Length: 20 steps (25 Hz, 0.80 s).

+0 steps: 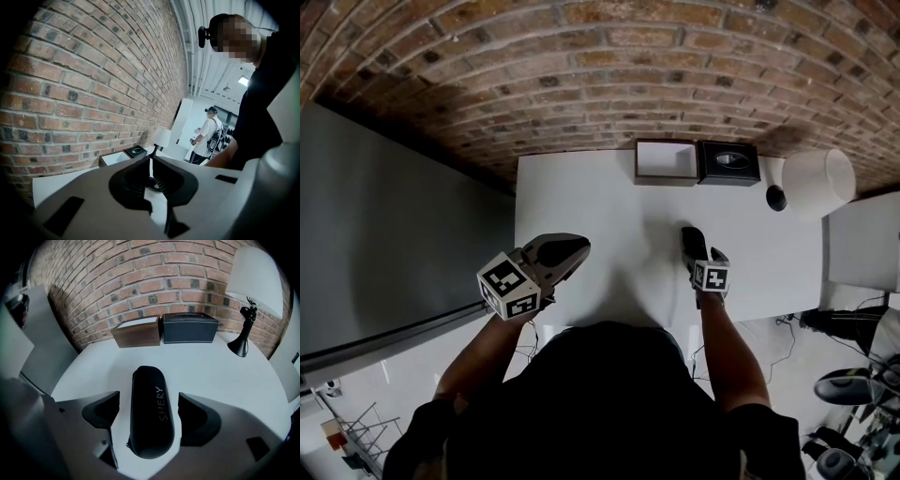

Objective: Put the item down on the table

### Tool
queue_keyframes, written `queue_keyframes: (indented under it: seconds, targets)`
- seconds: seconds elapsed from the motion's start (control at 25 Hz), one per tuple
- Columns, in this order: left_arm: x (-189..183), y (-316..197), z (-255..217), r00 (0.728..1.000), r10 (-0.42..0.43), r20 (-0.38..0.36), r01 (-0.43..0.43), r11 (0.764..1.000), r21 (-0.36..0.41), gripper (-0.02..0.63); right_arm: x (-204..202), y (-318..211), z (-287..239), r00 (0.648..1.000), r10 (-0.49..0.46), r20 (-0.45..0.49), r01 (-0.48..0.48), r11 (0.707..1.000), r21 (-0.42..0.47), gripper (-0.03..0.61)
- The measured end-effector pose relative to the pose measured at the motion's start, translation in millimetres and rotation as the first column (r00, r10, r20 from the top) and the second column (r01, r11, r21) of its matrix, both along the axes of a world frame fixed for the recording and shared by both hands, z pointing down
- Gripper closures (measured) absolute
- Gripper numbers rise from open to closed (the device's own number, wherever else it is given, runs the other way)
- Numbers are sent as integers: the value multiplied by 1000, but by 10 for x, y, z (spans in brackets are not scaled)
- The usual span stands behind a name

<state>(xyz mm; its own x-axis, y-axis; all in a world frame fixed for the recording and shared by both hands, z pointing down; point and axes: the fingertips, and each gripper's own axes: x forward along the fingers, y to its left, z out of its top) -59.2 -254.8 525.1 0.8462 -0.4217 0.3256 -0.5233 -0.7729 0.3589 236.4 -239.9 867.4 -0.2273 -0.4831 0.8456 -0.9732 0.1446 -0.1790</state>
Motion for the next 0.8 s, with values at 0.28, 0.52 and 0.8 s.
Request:
queue_keyframes:
  seconds: [0.28,0.52,0.8]
  targets:
    - [8,68,-118,999,30,-17,-30,999,29,577,-24,-19,-388,1000,-3,4,2,996,85,176]
    - [-20,149,-190,997,66,-34,-64,996,61,577,81,83,-712,997,72,30,-75,990,117,175]
    - [16,201,-302,993,109,-51,-104,991,87,577,77,206,-1130,989,121,81,-133,976,174,176]
